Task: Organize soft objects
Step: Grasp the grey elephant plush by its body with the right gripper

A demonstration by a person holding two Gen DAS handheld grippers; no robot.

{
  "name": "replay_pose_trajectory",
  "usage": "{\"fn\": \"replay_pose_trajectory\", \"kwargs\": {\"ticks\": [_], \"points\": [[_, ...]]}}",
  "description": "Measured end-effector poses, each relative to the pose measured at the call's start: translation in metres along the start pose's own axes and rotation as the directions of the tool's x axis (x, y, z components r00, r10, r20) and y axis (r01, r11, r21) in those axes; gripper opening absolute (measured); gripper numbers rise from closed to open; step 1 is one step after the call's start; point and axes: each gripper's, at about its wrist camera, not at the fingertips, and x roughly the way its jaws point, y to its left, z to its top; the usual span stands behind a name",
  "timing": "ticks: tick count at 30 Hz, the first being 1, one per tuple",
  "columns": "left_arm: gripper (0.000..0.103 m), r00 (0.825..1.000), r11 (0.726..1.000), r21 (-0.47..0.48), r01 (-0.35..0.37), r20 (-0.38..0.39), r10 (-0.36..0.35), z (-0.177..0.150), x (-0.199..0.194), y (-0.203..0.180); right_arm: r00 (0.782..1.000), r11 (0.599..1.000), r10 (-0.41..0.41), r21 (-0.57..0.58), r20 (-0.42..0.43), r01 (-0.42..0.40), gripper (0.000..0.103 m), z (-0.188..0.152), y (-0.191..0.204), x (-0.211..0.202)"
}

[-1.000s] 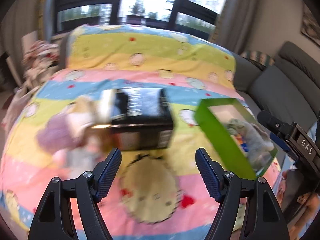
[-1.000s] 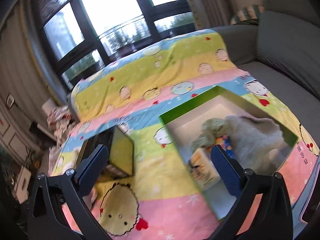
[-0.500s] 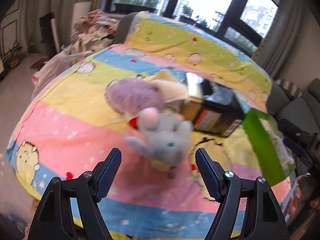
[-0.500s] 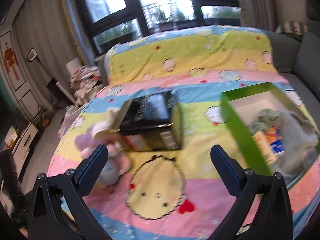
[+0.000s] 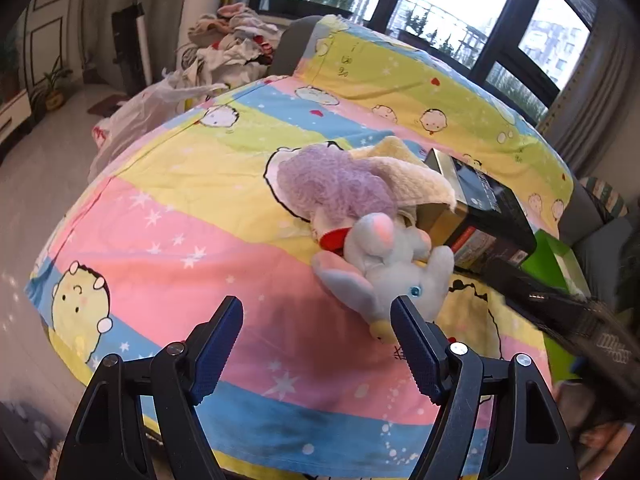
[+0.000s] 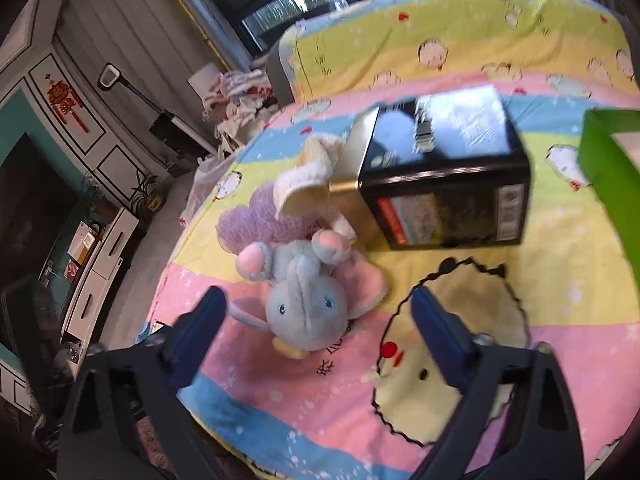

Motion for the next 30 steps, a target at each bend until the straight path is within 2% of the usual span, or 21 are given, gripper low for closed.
{"fn": "replay_pose_trajectory", "kwargs": {"ticks": [6,8,10,11,14,19,23,27,30], "points": [[0.077,1.0,0.999,-0.048,0.013,-0.013,-0.013,0.003,0.001,0.012,0.999,0.999,0.0,-0.036,-0.035,-0.001,0.058,-0.001,0.013,0.035],[0.077,1.0,0.998,-0.055,0.022,-0.015,-0.022,0.004,0.0,0.014,0.999,0.999,-0.012,-0.053,-0.051,0.009,0.037,-0.002,0.016,0.045],[0.077,0.999,0.998,-0.057,0.029,-0.017,-0.03,0.004,-0.001,0.015,0.998,0.998,-0.012,-0.062,-0.062,0.008,0.023,-0.003,0.017,0.05],[0.077,0.999,0.998,-0.06,0.033,-0.017,-0.034,0.004,-0.001,0.015,0.999,0.998,-0.004,-0.061,-0.046,0.002,0.02,-0.003,0.017,0.049],[0.077,0.999,0.997,-0.069,0.042,-0.025,-0.044,0.005,0.0,0.016,1.0,0.998,-0.011,-0.069,-0.026,0.009,0.018,-0.004,0.018,0.04],[0.077,0.993,0.992,-0.087,0.097,-0.053,-0.102,0.005,0.002,0.013,1.0,0.999,-0.004,-0.046,-0.004,0.004,0.017,-0.006,0.01,0.006],[0.077,0.986,0.987,-0.069,0.142,-0.076,-0.147,0.003,0.004,0.003,0.994,0.992,-0.1,-0.07,0.053,0.104,0.017,-0.01,0.006,-0.031],[0.077,0.976,0.982,-0.035,0.185,-0.106,-0.188,-0.004,0.006,-0.013,0.973,0.971,-0.217,-0.082,0.083,0.224,0.017,-0.017,-0.003,-0.054],[0.077,0.97,0.979,-0.018,0.205,-0.128,-0.206,-0.008,0.009,-0.023,0.97,0.97,-0.23,-0.061,0.073,0.235,0.019,-0.022,-0.015,-0.056]]}}
